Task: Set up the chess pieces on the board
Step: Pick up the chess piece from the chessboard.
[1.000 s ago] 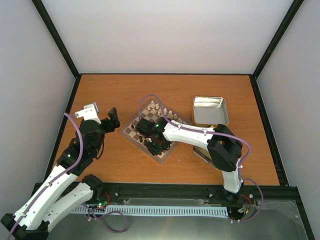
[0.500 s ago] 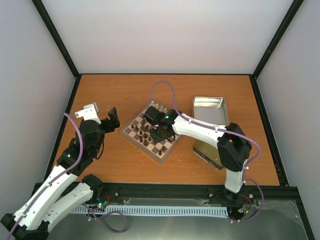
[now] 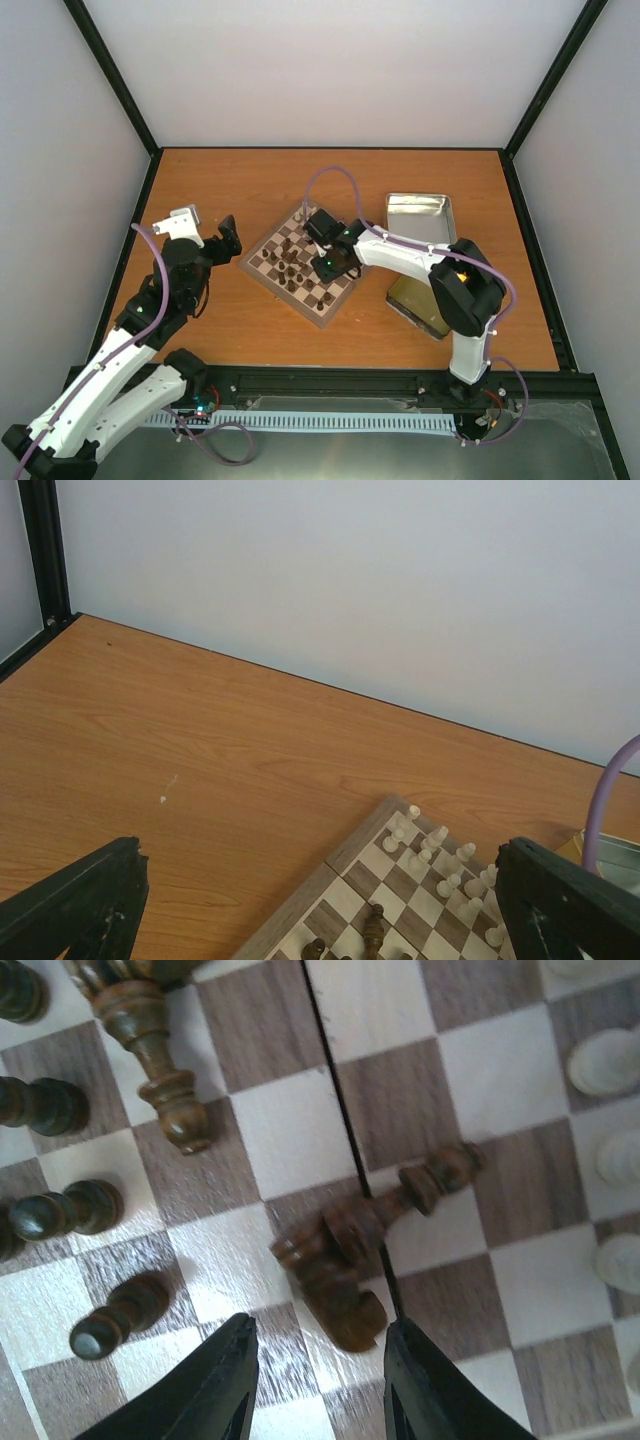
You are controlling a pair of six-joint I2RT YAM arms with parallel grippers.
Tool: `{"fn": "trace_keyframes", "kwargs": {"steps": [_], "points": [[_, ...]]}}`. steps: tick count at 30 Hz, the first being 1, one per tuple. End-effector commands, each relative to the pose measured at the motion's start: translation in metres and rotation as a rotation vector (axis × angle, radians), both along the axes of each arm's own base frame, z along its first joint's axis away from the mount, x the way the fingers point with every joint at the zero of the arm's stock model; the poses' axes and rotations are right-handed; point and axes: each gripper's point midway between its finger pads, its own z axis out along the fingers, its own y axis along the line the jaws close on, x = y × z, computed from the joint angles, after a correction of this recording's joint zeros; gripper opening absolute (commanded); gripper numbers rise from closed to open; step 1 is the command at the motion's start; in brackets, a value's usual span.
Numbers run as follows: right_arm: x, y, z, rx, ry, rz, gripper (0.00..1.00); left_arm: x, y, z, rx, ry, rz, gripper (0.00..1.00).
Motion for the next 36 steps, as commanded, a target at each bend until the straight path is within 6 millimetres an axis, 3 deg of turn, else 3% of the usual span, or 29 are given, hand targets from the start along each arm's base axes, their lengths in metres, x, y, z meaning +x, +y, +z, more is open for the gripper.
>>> {"fn": "trace_keyframes", "kwargs": {"steps": [1, 11, 19, 22, 30, 36], "points": [[0.008, 0.015, -0.007, 0.029, -0.027, 0.112, 0.37, 0.001, 0.001, 0.008, 0.021, -0.016, -0.001, 0.96], [0.019, 0.005, -0.021, -0.044, -0.050, 0.156, 0.37, 0.002, 0.001, 0.007, 0.024, -0.015, 0.001, 0.96], [0.009, 0.009, -0.021, -0.021, -0.019, 0.228, 0.21, 0.002, 0.001, 0.008, 0.025, -0.016, 0.000, 0.96], [0.000, 0.014, -0.013, 0.022, -0.003, 0.275, 0.15, 0.002, 0.001, 0.009, 0.023, -0.020, 0.000, 0.96], [-0.007, 0.017, 0.013, 0.100, -0.032, 0.284, 0.13, 0.002, -0.006, 0.005, -0.006, -0.006, -0.034, 0.96], [-0.008, 0.021, 0.038, 0.212, -0.064, 0.227, 0.13, 0.002, -0.036, -0.009, -0.094, 0.019, -0.176, 0.96]]}}
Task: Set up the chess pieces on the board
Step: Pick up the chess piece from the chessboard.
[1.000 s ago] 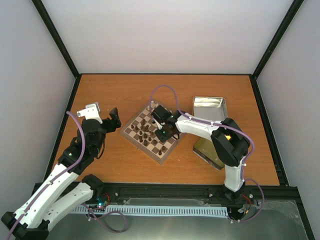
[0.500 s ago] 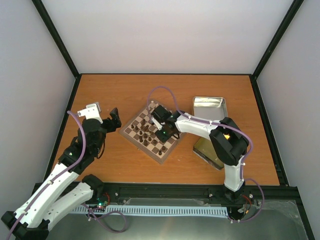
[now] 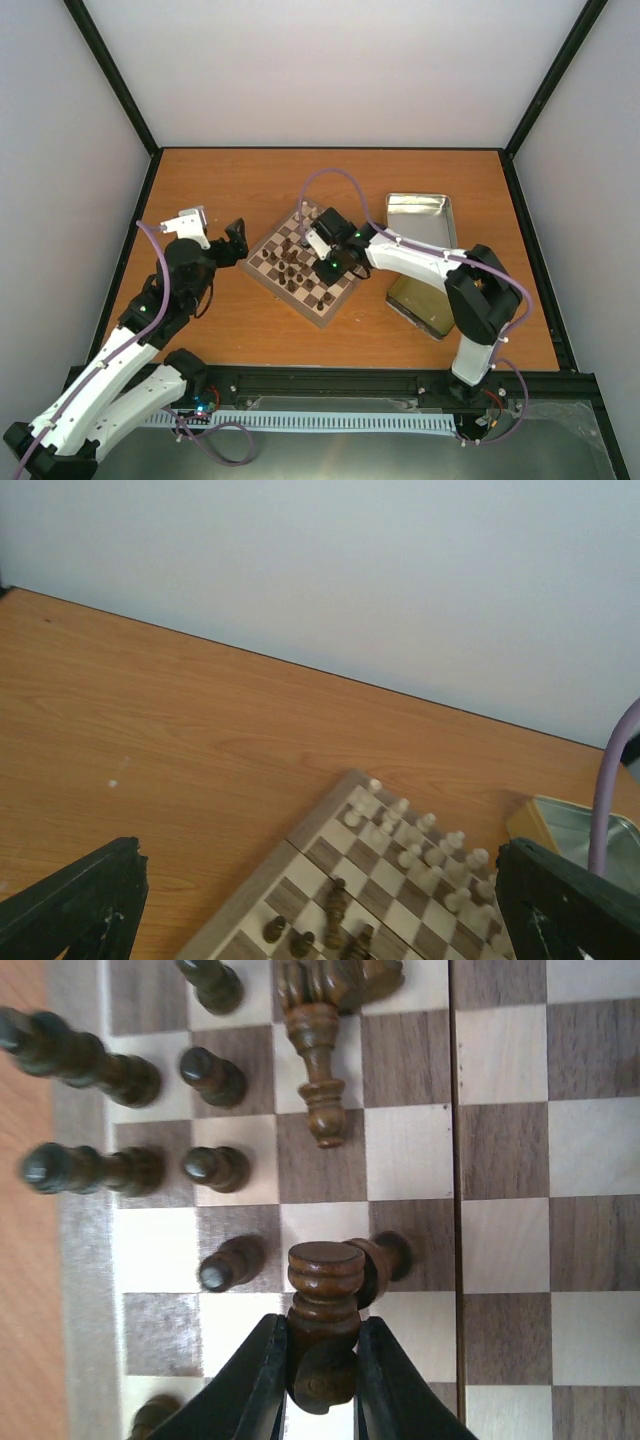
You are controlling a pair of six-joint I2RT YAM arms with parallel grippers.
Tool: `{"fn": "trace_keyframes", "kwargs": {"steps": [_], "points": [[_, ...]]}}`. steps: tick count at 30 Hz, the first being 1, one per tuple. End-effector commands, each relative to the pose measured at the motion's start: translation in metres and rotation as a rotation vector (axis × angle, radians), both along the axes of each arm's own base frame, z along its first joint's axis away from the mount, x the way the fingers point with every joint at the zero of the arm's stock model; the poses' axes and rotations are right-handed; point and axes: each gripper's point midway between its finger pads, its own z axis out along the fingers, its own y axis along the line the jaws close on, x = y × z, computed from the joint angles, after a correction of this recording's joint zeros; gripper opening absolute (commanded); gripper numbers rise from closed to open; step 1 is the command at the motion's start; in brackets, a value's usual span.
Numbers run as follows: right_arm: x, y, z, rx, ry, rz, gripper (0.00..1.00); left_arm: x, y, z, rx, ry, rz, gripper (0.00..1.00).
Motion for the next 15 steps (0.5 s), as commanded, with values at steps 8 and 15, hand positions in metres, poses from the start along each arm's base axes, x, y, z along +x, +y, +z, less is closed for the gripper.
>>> {"fn": "trace_keyframes", "kwargs": {"steps": [8, 15], "points": [[-0.005, 0.016, 0.075, 0.325, -0.009, -0.091, 0.15, -0.007, -0.073, -0.028, -0.259, 0.082, -0.341, 0.96], [-0.009, 0.018, 0.096, 0.396, 0.009, -0.127, 0.15, -0.009, -0.096, -0.044, -0.348, 0.155, -0.431, 0.95]]}}
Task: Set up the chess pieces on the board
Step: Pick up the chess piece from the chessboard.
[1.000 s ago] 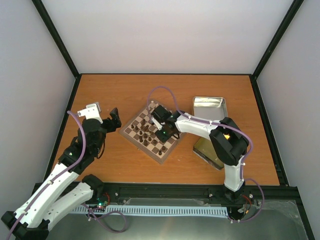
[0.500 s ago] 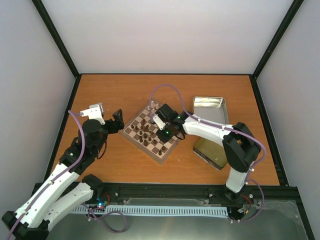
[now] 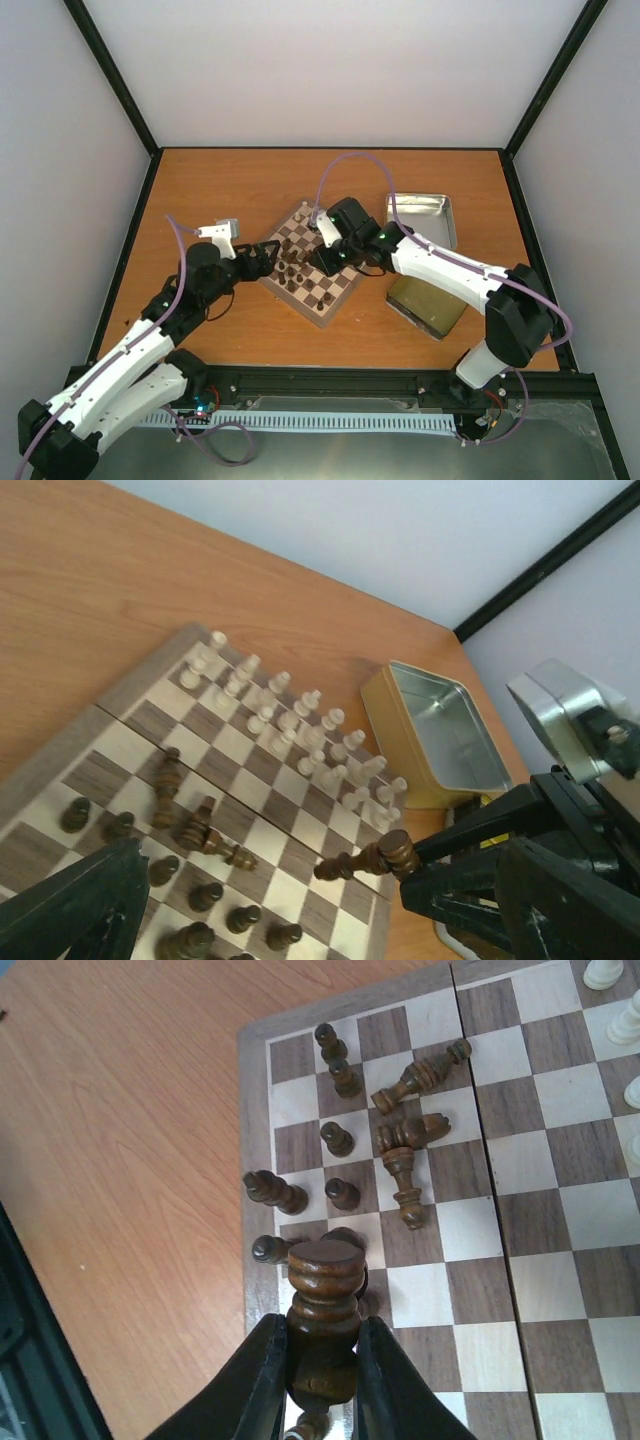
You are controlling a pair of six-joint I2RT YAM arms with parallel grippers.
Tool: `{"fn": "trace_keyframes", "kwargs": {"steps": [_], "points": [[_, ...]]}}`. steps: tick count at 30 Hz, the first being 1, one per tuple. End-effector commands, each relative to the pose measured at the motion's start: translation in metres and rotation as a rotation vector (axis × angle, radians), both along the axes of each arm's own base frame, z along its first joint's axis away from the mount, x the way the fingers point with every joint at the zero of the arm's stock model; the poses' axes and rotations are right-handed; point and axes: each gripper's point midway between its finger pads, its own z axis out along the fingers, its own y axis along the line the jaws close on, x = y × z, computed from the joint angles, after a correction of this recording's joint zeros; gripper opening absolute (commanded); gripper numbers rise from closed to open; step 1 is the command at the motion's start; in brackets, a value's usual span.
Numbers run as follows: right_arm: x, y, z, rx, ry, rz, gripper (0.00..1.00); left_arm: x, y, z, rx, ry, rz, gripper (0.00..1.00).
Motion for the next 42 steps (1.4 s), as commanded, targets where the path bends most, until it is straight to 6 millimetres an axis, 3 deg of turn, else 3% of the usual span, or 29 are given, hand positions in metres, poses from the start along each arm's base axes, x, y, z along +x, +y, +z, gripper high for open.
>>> {"fn": "trace_keyframes", "kwargs": {"steps": [1, 3, 9, 14, 18, 25, 37, 42], "points": [[0.001, 0.003, 0.020, 0.080, 0.010, -0.040, 0.15, 0.000, -0.022, 0.013, -0.137, 0.057, -0.070, 0.95], [-0.001, 0.004, 0.027, 0.105, 0.007, -0.033, 0.15, 0.000, -0.031, 0.007, -0.182, 0.153, -0.083, 0.96], [-0.001, 0.005, 0.032, 0.127, -0.010, -0.028, 0.15, -0.009, -0.078, 0.026, -0.455, 0.306, -0.274, 1.00], [-0.001, 0.006, 0.037, 0.155, -0.023, -0.029, 0.15, 0.003, -0.083, 0.024, -0.577, 0.384, -0.262, 1.00], [-0.001, 0.006, 0.046, 0.184, -0.052, -0.033, 0.15, 0.009, -0.086, 0.011, -0.671, 0.460, -0.234, 1.00], [0.000, 0.007, 0.037, 0.178, -0.045, -0.036, 0.15, 0.010, -0.098, 0.004, -0.746, 0.543, -0.274, 0.98], [0.000, 0.019, 0.027, 0.216, -0.006, -0.011, 0.15, 0.014, -0.102, -0.028, -0.719, 0.603, -0.255, 0.71], [-0.002, 0.019, 0.015, 0.192, 0.019, -0.004, 0.15, 0.019, -0.105, -0.035, -0.704, 0.610, -0.250, 0.53]]}}
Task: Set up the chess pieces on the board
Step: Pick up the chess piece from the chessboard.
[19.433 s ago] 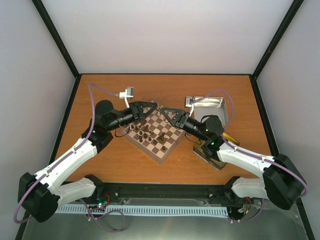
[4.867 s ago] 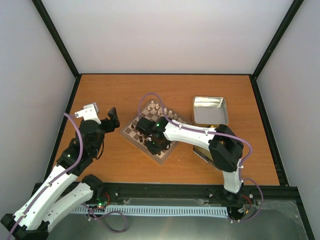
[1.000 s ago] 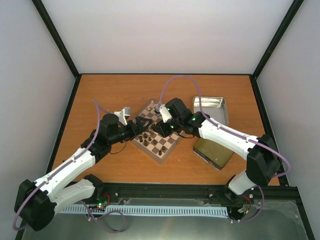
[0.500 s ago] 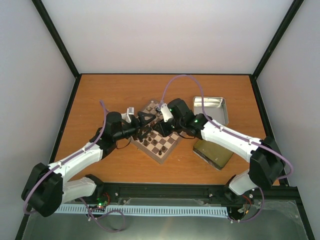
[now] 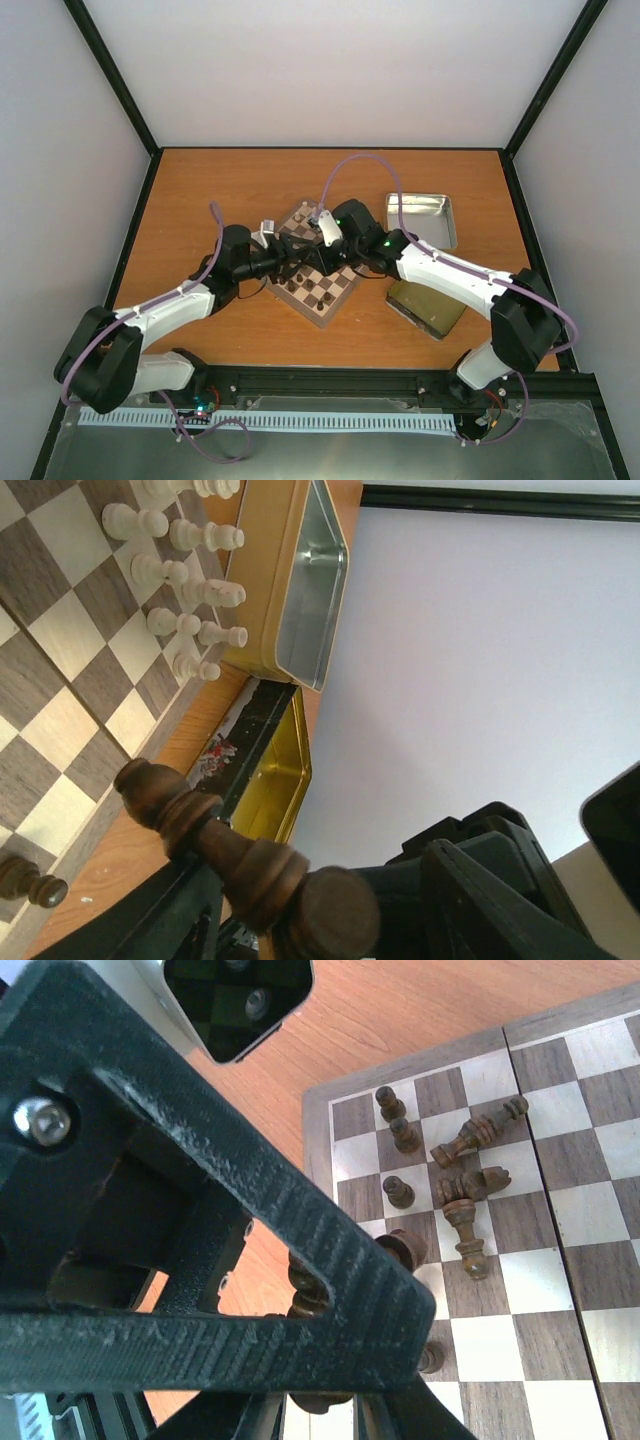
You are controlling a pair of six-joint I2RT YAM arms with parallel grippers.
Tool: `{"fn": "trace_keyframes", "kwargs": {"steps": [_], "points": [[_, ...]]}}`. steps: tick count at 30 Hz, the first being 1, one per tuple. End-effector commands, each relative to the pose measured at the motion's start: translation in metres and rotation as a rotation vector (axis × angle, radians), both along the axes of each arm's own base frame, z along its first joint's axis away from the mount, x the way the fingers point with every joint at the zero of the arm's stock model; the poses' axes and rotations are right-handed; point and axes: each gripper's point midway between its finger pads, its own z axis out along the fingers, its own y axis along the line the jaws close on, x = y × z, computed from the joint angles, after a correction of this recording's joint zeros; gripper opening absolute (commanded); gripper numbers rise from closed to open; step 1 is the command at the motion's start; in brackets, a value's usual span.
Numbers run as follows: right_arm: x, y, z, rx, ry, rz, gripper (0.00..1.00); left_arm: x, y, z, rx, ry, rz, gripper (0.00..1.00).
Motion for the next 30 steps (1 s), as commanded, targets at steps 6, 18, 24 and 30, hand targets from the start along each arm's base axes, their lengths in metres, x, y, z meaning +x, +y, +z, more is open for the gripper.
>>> {"fn": "trace_keyframes", "kwargs": {"steps": [6, 18, 24, 30], "points": [[0.002, -0.001, -0.022, -0.034, 0.038, -0.004, 0.14, 0.010, -0.005, -0.002, 0.000, -0.034, -0.013, 0.37], [-0.010, -0.011, -0.030, -0.068, 0.066, 0.019, 0.14, 0.031, 0.002, -0.008, 0.123, -0.100, 0.044, 0.38], [-0.008, -0.013, -0.035, -0.083, 0.065, 0.001, 0.14, 0.032, 0.000, -0.015, 0.138, -0.095, 0.035, 0.28], [-0.005, -0.014, -0.040, -0.099, 0.066, -0.013, 0.14, 0.036, 0.003, -0.023, 0.182, -0.102, 0.045, 0.27]]}}
